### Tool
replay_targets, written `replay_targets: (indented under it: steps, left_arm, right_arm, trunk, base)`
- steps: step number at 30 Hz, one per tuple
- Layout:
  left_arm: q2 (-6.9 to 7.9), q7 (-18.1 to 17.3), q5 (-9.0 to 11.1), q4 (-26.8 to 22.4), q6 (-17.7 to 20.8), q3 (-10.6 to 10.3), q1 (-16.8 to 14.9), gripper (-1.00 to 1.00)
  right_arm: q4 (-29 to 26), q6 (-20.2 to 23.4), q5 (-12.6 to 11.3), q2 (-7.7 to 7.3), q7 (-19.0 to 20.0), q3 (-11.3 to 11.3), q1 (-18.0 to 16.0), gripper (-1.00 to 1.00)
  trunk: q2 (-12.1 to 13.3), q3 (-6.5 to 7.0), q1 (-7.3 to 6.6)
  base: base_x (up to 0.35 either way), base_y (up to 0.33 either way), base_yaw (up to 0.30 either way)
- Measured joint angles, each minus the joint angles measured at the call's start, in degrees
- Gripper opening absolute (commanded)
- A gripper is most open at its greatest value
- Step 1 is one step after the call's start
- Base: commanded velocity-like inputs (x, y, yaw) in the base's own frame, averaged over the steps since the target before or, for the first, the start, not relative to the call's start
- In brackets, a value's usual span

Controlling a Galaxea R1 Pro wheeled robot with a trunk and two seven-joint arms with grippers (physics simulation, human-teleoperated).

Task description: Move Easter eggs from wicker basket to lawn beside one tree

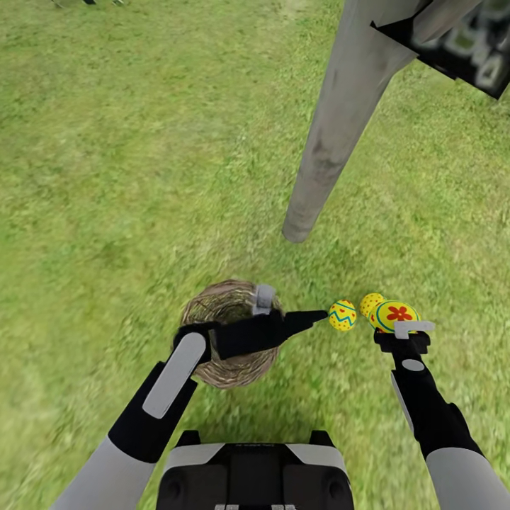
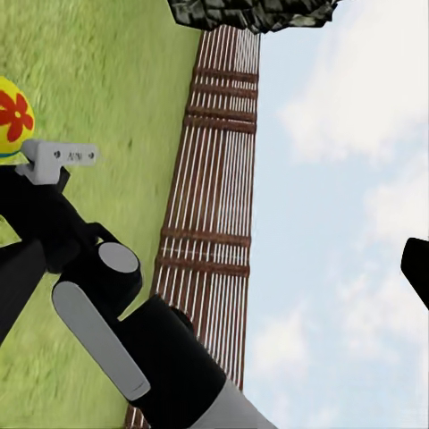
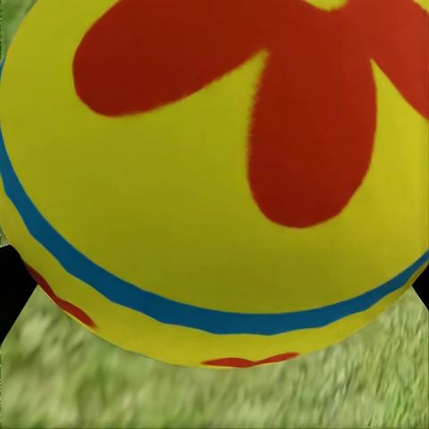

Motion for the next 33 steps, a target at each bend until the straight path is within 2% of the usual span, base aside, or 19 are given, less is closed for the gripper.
replay_targets:
  steps: [7,9,16,19,20,21,23,25,33]
  left_arm:
    - [-0.30,0.04,-0.40,-0.06,-1.75,-3.56,0.00,1.00]
    - [-0.30,0.04,-0.43,-0.08,-1.89,-3.99,0.00,1.00]
    - [-0.31,-0.04,-0.41,-0.25,-1.92,-4.14,0.00,1.00]
    - [-0.38,-0.10,-0.38,-0.26,-1.90,-4.14,0.00,1.00]
    - [-0.38,-0.14,-0.38,-0.25,-1.89,-4.15,0.00,1.00]
    - [-0.56,-0.15,-0.39,-0.25,-1.89,-4.16,-0.01,1.00]
    - [-0.92,-0.14,-0.39,-0.26,-1.88,-4.32,0.00,1.00]
    - [-0.98,-0.14,-0.37,-0.27,-1.88,-4.61,0.00,1.00]
    - [-0.82,-0.59,-0.27,-0.12,-2.05,-4.78,0.09,1.00]
  right_arm:
    - [-0.06,-0.01,0.09,-0.05,0.33,0.38,0.01,-1.00]
    - [-0.08,0.00,0.09,0.00,0.75,0.49,0.01,-1.00]
    - [-2.85,0.51,0.15,1.06,7.95,1.30,0.01,-1.00]
    - [-3.27,0.73,0.04,2.10,10.10,1.66,0.01,-1.00]
    - [-3.31,0.77,-0.02,3.57,12.30,2.27,0.02,-1.00]
    - [-3.19,0.79,-0.05,4.85,12.99,4.69,0.00,-1.00]
    - [-3.22,0.58,0.07,5.35,13.14,6.40,0.00,-1.00]
    - [-3.28,0.34,0.08,5.42,13.09,6.62,0.00,-1.00]
    - [-3.78,0.18,0.08,5.46,13.08,6.69,0.00,-1.00]
  trunk:
    - [-2.81,-1.26,1.54]
    - [-3.61,-1.62,1.98]
    - [-6.42,-2.87,3.52]
    - [-7.62,-3.41,4.18]
    - [-8.02,-3.59,4.40]
    - [-8.43,-3.77,4.61]
    - [-9.23,-4.13,5.05]
    - [-10.03,-4.49,5.49]
    - [-10.04,-4.49,5.50]
  base:
    - [0.000,0.000,0.000]
    - [0.000,0.000,0.000]
    - [0.000,0.000,0.000]
    - [0.000,0.000,0.000]
    - [0.000,0.000,0.000]
    - [0.000,0.000,0.000]
    - [0.000,0.000,0.000]
    - [0.000,0.000,0.000]
    - [0.000,-0.034,0.000]
